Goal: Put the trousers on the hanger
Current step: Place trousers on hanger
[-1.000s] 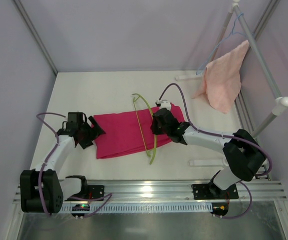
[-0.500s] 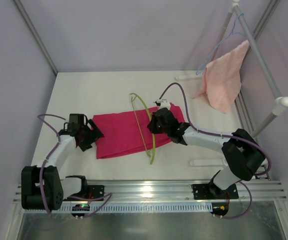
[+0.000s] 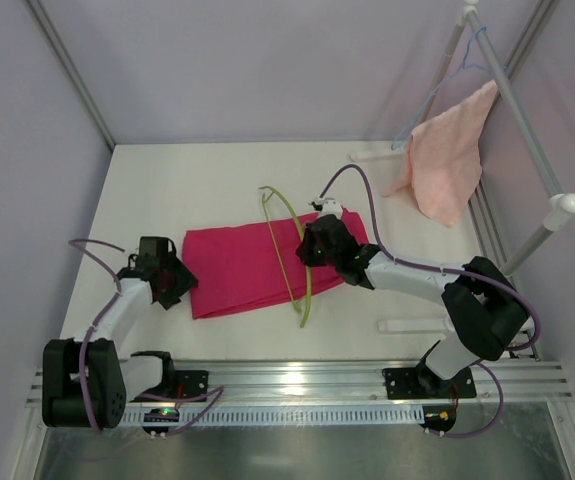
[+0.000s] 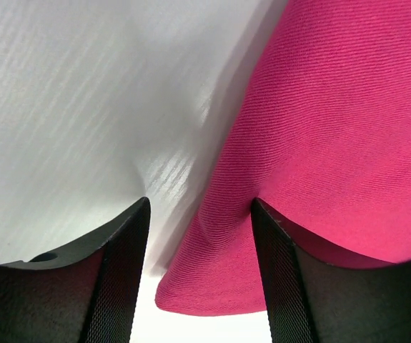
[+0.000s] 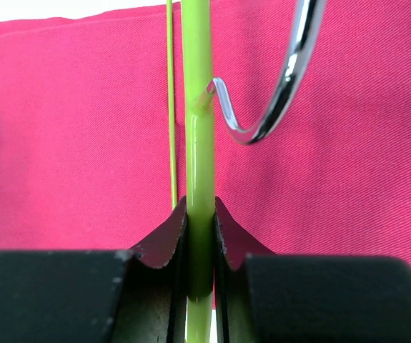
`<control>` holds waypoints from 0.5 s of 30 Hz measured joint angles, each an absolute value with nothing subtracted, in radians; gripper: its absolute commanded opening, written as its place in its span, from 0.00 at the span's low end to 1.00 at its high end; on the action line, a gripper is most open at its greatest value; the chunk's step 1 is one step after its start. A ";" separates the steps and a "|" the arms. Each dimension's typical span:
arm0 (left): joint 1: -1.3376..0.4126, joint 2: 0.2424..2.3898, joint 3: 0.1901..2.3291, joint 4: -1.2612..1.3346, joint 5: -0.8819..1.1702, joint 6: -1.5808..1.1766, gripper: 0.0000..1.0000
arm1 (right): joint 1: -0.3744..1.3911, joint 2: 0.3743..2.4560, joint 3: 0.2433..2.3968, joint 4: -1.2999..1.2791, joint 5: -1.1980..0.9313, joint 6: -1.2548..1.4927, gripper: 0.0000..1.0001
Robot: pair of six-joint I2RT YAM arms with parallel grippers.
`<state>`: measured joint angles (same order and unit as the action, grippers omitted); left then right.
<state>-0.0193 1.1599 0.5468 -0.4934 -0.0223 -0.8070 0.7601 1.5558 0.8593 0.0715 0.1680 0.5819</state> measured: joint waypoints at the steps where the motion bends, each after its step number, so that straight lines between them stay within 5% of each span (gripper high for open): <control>1: -0.019 1.146 0.546 -0.498 -0.034 -0.812 0.60 | 0.759 1.556 0.859 0.072 0.168 0.582 0.04; 6: -0.019 1.060 0.545 -0.525 -0.071 -0.836 0.60 | 0.757 1.556 0.858 0.072 0.167 0.582 0.04; 11: -0.019 1.032 0.545 -0.545 -0.076 -0.854 0.31 | 0.756 1.555 0.858 0.072 0.167 0.582 0.04; 15: -0.019 1.044 0.532 -0.551 -0.075 -0.868 0.28 | 0.754 1.555 0.857 0.072 0.164 0.582 0.04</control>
<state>-0.0193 1.0435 0.5320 -0.5510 -0.0753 -0.8680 0.7544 1.5551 0.8574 0.0715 0.1642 0.5816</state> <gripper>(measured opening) 0.289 0.159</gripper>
